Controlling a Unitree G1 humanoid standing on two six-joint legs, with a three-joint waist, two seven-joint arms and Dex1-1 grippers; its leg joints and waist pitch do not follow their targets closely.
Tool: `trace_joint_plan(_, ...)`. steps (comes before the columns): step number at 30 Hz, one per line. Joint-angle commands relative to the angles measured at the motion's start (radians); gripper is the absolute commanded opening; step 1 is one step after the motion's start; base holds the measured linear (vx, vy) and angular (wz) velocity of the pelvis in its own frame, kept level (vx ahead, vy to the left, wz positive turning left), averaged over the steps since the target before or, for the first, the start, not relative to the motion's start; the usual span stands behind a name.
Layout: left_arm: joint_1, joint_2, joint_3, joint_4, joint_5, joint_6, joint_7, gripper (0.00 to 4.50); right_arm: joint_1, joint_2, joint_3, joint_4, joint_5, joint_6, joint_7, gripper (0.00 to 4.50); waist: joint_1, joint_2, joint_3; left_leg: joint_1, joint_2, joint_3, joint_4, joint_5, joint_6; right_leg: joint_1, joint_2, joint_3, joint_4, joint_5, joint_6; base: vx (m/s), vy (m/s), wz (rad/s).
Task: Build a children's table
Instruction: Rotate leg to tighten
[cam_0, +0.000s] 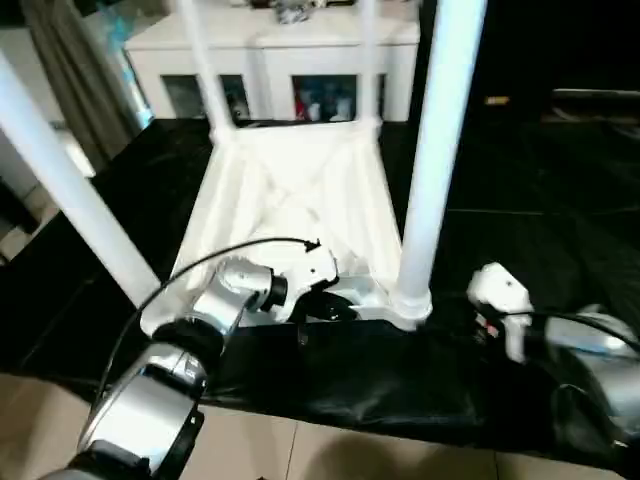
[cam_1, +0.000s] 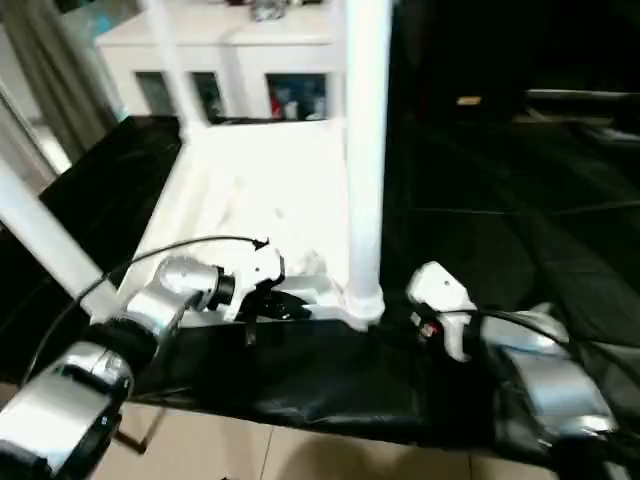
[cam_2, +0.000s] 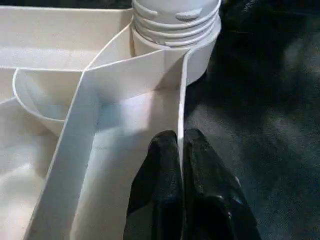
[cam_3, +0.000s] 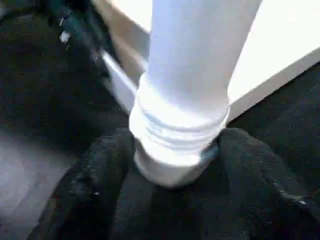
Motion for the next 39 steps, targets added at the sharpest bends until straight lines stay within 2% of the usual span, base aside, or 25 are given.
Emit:
trace_joint_plan(1,0.054,-0.012,0.014,0.024,-0.014,0.027,0.02,0.0,-0.014,0.019,0.0,-0.007,0.019,-0.005,0.003,3.38,0.006,-0.042,-0.047,0.005,0.051,-0.043,-0.066,-0.205,0.1,0.037,-0.085,0.044,-0.121,-0.534,-0.07,0.0,0.0,0.0)
trace_joint_plan(4,0.062,-0.016,0.013,0.001,-0.007,0.033,0.029,0.0,-0.014,0.053,0.016,-0.011,0.035,-0.007,0.02,3.53,0.0,-0.036,-0.052,0.002,0.056,-0.045,-0.07,-0.198,0.11,0.041,-0.086,0.047,-0.113,-0.461,-0.093,0.0,0.0,0.0)
trace_joint_plan(6,0.063,-0.016,0.013,-0.004,-0.003,0.025,0.034,0.0,-0.02,0.068,0.025,-0.011,0.042,-0.006,0.025,3.59,-0.002,-0.037,-0.054,0.0,0.056,-0.044,-0.069,-0.186,0.12,0.042,-0.087,0.048,-0.109,-0.425,-0.109,0.0,0.0,0.0)
trace_joint_plan(7,0.064,-0.019,0.02,-0.008,-0.007,0.026,0.036,0.0,-0.034,0.077,0.034,0.008,0.027,-0.016,0.012,3.59,-0.002,-0.035,-0.055,0.0,0.056,-0.044,-0.069,-0.184,0.12,0.042,-0.088,0.049,-0.107,-0.42,-0.115,0.0,0.0,0.0)
trace_joint_plan(12,0.068,-0.025,0.029,-0.025,-0.011,0.037,0.041,0.0,-0.071,0.104,0.035,0.073,-0.001,-0.031,-0.019,3.59,-0.003,-0.04,-0.055,0.002,0.058,-0.042,-0.069,-0.179,0.115,0.04,-0.088,0.051,-0.107,-0.423,-0.121,0.0,0.0,0.0)
trace_joint_plan(13,0.069,-0.025,0.029,-0.029,-0.01,0.04,0.041,0.0,-0.073,0.106,0.035,0.077,-0.002,-0.032,-0.02,3.59,-0.002,-0.036,-0.055,0.003,0.06,-0.043,-0.071,-0.178,0.114,0.04,-0.089,0.051,-0.105,-0.415,-0.126,0.0,0.0,0.0)
trace_joint_plan(14,0.074,-0.025,0.033,-0.032,-0.013,0.037,0.042,0.0,-0.08,0.113,0.037,0.084,-0.006,-0.038,-0.023,3.59,-0.003,-0.043,-0.056,0.001,0.06,-0.042,-0.07,-0.176,0.115,0.04,-0.088,0.052,-0.104,-0.409,-0.128,0.0,0.0,0.0)
trace_joint_plan(16,0.077,-0.025,0.035,-0.034,-0.015,0.035,0.043,0.0,-0.085,0.118,0.038,0.089,-0.009,-0.042,-0.023,3.59,-0.001,-0.04,-0.055,0.001,0.06,-0.042,-0.071,-0.172,0.117,0.04,-0.089,0.053,-0.103,-0.402,-0.131,0.0,0.0,0.0)
trace_joint_plan(17,0.082,-0.027,0.042,-0.037,-0.019,0.031,0.047,0.0,-0.09,0.122,0.04,0.1,-0.013,-0.049,-0.022,3.59,-0.001,-0.048,-0.056,0.001,0.06,-0.041,-0.07,-0.17,0.118,0.04,-0.09,0.054,-0.103,-0.4,-0.131,0.0,0.0,0.0)
trace_joint_plan(21,0.101,-0.026,0.047,-0.05,-0.022,0.025,0.048,0.0,-0.102,0.131,0.05,0.12,-0.019,-0.059,-0.014,3.59,-0.001,-0.046,-0.054,0.001,0.063,-0.043,-0.074,-0.177,0.114,0.039,-0.092,0.054,-0.103,-0.414,-0.128,0.0,0.0,0.0)
trace_joint_plan(22,0.105,-0.027,0.049,-0.053,-0.025,0.026,0.047,0.0,-0.104,0.132,0.052,0.123,-0.021,-0.063,-0.012,3.59,-0.003,-0.056,-0.054,0.001,0.063,-0.041,-0.074,-0.179,0.114,0.039,-0.091,0.055,-0.104,-0.413,-0.127,0.0,0.0,0.0)
trace_joint_plan(23,0.11,-0.026,0.054,-0.059,-0.029,0.027,0.046,0.0,-0.112,0.134,0.052,0.132,-0.022,-0.067,-0.011,3.59,-0.002,-0.052,-0.054,0.002,0.063,-0.043,-0.074,-0.18,0.112,0.039,-0.093,0.055,-0.102,-0.411,-0.13,0.0,0.0,0.0)
trace_joint_plan(24,0.112,-0.024,0.055,-0.063,-0.03,0.028,0.045,0.0,-0.118,0.134,0.052,0.14,-0.023,-0.07,-0.01,3.59,-0.002,-0.057,-0.053,0.003,0.065,-0.043,-0.076,-0.186,0.109,0.038,-0.094,0.056,-0.103,-0.415,-0.133,0.0,0.0,0.0)
trace_joint_plan(27,0.124,-0.016,0.053,-0.076,-0.025,0.033,0.041,0.0,-0.128,0.136,0.05,0.159,-0.027,-0.078,-0.004,3.59,-0.002,-0.058,-0.052,0.004,0.066,-0.042,-0.076,-0.191,0.105,0.037,-0.095,0.058,-0.103,-0.411,-0.137,0.0,0.0,0.0)
trace_joint_plan(28,0.128,-0.013,0.048,-0.079,-0.017,0.033,0.038,0.0,-0.128,0.136,0.049,0.161,-0.027,-0.077,0.0,3.59,-0.002,-0.064,-0.052,0.003,0.066,-0.042,-0.077,-0.19,0.105,0.038,-0.095,0.059,-0.103,-0.409,-0.137,0.0,0.0,0.0)
trace_joint_plan(31,0.135,-0.005,0.04,-0.084,0.004,0.031,0.036,0.0,-0.132,0.138,0.047,0.169,-0.022,-0.076,0.008,3.59,-0.001,-0.064,-0.053,0.002,0.067,-0.042,-0.077,-0.178,0.108,0.039,-0.097,0.06,-0.099,-0.389,-0.143,0.0,0.0,0.0)
trace_joint_plan(32,0.136,-0.001,0.034,-0.083,0.014,0.029,0.035,0.0,-0.133,0.14,0.046,0.176,-0.017,-0.076,0.012,3.34,-0.001,-0.063,-0.051,0.002,0.066,-0.042,-0.078,-0.181,0.108,0.038,-0.096,0.06,-0.1,-0.397,-0.143,0.0,0.0,0.0)
trace_joint_plan(36,0.133,0.009,0.018,-0.085,0.027,0.035,0.022,0.0,-0.138,0.145,0.045,0.19,-0.011,-0.075,0.021,3.23,-0.002,-0.061,-0.051,0.004,0.067,-0.042,-0.08,-0.19,0.1,0.038,-0.095,0.06,-0.102,-0.402,-0.142,0.0,0.0,0.0)
trace_joint_plan(37,0.133,0.013,0.011,-0.085,0.034,0.034,0.019,0.0,-0.137,0.147,0.047,0.192,-0.013,-0.078,0.021,2.94,-0.001,-0.061,-0.051,0.005,0.068,-0.042,-0.08,-0.191,0.099,0.037,-0.095,0.06,-0.102,-0.399,-0.144,0.0,0.0,0.0)
trace_joint_plan(39,0.13,0.022,0.0,-0.081,0.048,0.029,0.018,0.0,-0.134,0.149,0.05,0.195,-0.015,-0.08,0.023,2.84,-0.001,-0.061,-0.052,0.004,0.069,-0.043,-0.081,-0.189,0.098,0.038,-0.096,0.061,-0.1,-0.384,-0.149,0.0,0.0,0.0)
